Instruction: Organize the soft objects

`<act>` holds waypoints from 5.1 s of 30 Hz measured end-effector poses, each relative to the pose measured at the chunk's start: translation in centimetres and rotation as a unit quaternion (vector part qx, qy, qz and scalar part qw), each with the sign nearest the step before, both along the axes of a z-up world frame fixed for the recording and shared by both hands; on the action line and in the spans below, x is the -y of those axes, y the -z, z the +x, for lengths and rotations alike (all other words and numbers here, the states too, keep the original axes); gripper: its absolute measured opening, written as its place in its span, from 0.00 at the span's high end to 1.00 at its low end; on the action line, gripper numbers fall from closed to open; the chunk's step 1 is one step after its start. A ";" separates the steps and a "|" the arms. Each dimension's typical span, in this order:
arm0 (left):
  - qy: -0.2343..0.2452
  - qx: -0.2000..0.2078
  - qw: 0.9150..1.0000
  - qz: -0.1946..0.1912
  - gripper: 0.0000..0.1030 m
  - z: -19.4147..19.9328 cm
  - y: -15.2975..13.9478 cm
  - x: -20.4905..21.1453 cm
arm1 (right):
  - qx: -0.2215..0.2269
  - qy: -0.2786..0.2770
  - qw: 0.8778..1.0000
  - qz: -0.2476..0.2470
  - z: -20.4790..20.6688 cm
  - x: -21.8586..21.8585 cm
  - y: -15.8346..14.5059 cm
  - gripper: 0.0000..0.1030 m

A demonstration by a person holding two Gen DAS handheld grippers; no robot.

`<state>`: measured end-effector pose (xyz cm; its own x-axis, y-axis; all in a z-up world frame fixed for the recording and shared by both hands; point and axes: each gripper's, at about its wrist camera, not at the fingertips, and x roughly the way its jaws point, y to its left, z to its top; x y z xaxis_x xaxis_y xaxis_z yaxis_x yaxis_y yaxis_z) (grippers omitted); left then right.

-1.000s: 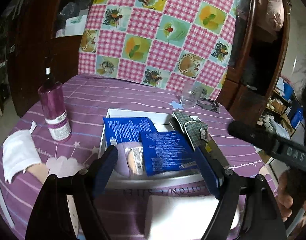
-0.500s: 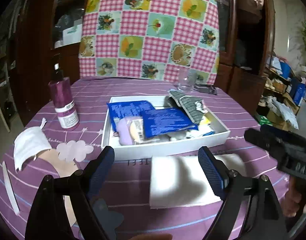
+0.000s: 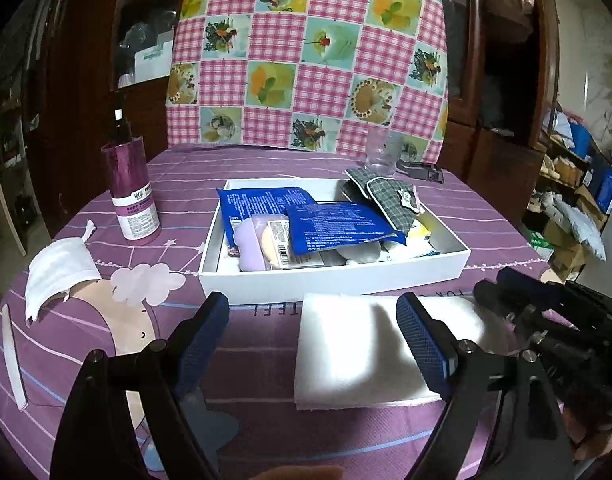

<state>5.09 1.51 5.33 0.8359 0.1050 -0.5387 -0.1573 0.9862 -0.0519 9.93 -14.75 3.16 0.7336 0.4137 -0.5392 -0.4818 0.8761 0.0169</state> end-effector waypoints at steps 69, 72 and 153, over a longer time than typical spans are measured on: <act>-0.022 -0.023 0.999 0.041 0.00 0.6 0.8 0.7 | -0.015 0.050 0.999 0.005 1.1 1.3 0.2 0.31; -0.023 -0.022 0.999 0.043 0.00 0.6 0.8 0.7 | -0.014 0.051 0.999 0.004 1.0 1.2 0.2 0.31; -0.022 -0.025 0.999 0.037 0.00 0.7 1.0 0.8 | -0.022 0.059 0.998 0.007 1.7 1.9 0.3 0.23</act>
<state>5.78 0.72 4.36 0.8024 0.1818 -0.5684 -0.2002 0.9793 0.0306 11.60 -16.63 2.82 0.7532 0.3327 -0.5675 -0.3730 0.9266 0.0482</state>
